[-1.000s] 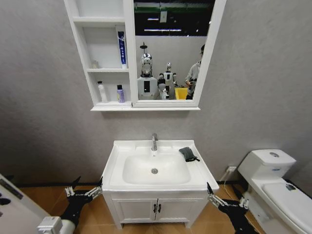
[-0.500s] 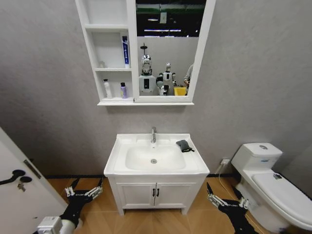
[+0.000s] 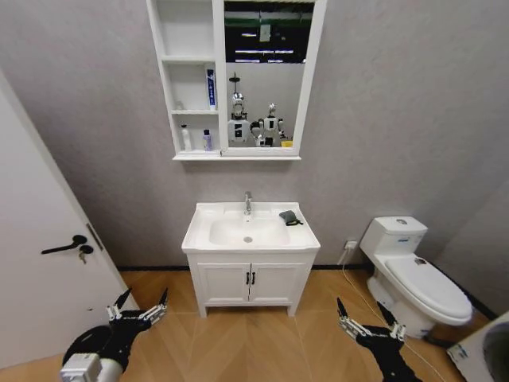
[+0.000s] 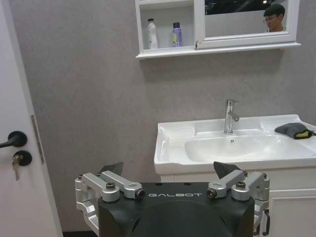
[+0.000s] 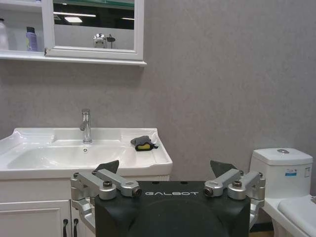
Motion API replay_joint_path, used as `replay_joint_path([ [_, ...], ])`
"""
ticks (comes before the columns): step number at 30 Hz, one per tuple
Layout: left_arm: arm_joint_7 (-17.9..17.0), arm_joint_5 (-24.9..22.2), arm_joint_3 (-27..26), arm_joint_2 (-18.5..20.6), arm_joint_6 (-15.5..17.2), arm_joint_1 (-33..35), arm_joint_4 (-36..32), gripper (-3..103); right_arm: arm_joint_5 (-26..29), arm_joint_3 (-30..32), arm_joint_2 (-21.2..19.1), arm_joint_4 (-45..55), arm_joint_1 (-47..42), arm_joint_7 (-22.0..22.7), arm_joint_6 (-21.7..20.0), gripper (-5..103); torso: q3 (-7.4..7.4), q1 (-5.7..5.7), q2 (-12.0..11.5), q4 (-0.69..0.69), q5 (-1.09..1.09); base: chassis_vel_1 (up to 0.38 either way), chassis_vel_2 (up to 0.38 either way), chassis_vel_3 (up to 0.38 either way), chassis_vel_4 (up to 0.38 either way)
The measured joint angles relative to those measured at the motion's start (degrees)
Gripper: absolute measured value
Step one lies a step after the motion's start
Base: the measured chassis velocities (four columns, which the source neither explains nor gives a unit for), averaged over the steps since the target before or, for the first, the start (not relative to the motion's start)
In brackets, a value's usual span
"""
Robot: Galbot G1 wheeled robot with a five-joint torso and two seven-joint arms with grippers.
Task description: Move facial cleanser and shampoo from washbasin to cabinet, then wipe washbasin with towel.
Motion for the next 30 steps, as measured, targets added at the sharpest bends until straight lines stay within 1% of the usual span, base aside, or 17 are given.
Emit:
replay_joint_path([
  [1,0.0,0.0,0.0,0.0,0.0,0.0,0.0,100,0.0,0.0,0.0,0.0,0.0,0.0,0.0,100,0.0,0.0,0.0,0.0,0.0,0.352,-0.383,-0.363,0.372],
  [2,0.0,0.0,0.0,0.0,0.0,0.0,0.0,100,0.0,0.0,0.0,0.0,0.0,0.0,0.0,100,0.02,0.02,0.0,0.0,0.13,0.362,-0.348,-0.383,0.368],
  [4,0.0,0.0,0.0,0.0,0.0,0.0,0.0,100,0.0,0.0,0.0,0.0,0.0,0.0,0.0,100,0.03,0.04,0.0,0.01,0.1,0.343,-0.381,-0.383,0.363],
  [5,0.0,0.0,0.0,0.0,0.0,0.0,0.0,100,0.0,0.0,0.0,0.0,0.0,0.0,0.0,100,0.02,0.03,0.0,0.0,-0.03,0.343,-0.355,-0.302,0.363],
  [6,0.0,0.0,0.0,0.0,0.0,0.0,0.0,100,0.0,0.0,0.0,0.0,0.0,0.0,0.0,100,0.02,0.02,0.0,-0.01,0.11,0.339,-0.339,-0.38,0.347],
  [7,0.0,0.0,0.0,0.0,0.0,0.0,0.0,100,0.0,0.0,0.0,0.0,0.0,0.0,0.0,100,0.04,0.05,0.0,0.01,0.12,0.39,-0.339,-0.38,0.335],
  [8,0.0,0.0,0.0,0.0,0.0,0.0,0.0,100,0.0,0.0,0.0,0.0,0.0,0.0,0.0,100,0.04,0.05,0.0,0.01,0.12,0.39,-0.339,-0.38,0.335],
  [10,0.0,0.0,0.0,0.0,0.0,0.0,0.0,100,0.0,0.0,0.0,0.0,0.0,0.0,0.0,100,0.01,0.02,0.0,0.0,0.0,0.336,-0.366,-0.352,0.346],
  [11,0.0,0.0,0.0,0.0,0.0,0.0,0.0,100,0.0,0.0,0.0,0.0,0.0,0.0,0.0,100,0.01,0.02,0.0,0.0,0.0,0.336,-0.354,-0.34,0.346],
  [12,0.0,0.0,0.0,0.0,0.0,0.0,0.0,100,0.0,0.0,0.0,0.0,0.0,0.0,0.0,100,0.02,0.02,0.0,0.0,0.12,0.362,-0.354,-0.381,0.348],
  [16,0.0,0.0,0.0,0.0,0.0,0.0,0.0,100,0.0,0.0,0.0,0.0,0.0,0.0,0.0,100,0.0,-0.01,0.0,0.0,0.01,0.335,-0.342,-0.311,0.338],
  [17,0.0,0.0,0.0,0.0,0.0,0.0,0.0,100,0.0,0.0,0.0,0.0,0.0,0.0,0.0,100,-0.02,-0.05,0.0,0.0,0.15,0.217,-0.173,-0.274,0.285],
  [18,0.0,0.0,0.0,0.0,0.0,0.0,0.0,100,0.0,0.0,0.0,0.0,0.0,0.0,0.0,100,-0.02,-0.05,0.0,0.0,0.15,0.217,-0.173,-0.274,0.285],
  [19,0.0,0.0,0.0,0.0,0.0,0.0,0.0,100,0.0,0.0,0.0,0.0,0.0,0.0,0.0,100,0.0,-0.04,0.0,0.01,0.08,0.217,-0.154,-0.264,0.212],
  [21,0.0,0.0,0.0,0.0,0.0,0.0,0.0,100,0.0,0.0,0.0,0.0,0.0,0.0,0.0,100,0.01,-0.02,0.0,0.02,0.05,0.136,-0.154,-0.108,0.151],
  [23,0.0,0.0,0.0,0.0,0.0,0.0,0.0,100,0.0,0.0,0.0,0.0,0.0,0.0,0.0,100,0.0,-0.03,0.0,-0.01,0.09,0.007,0.006,-0.085,0.052],
  [30,0.0,0.0,0.0,0.0,0.0,0.0,0.0,100,0.0,0.0,0.0,0.0,0.0,0.0,0.0,100,-0.18,-0.08,-0.5,-0.03,0.08,-0.07,0.019,0.066,-0.034],
])
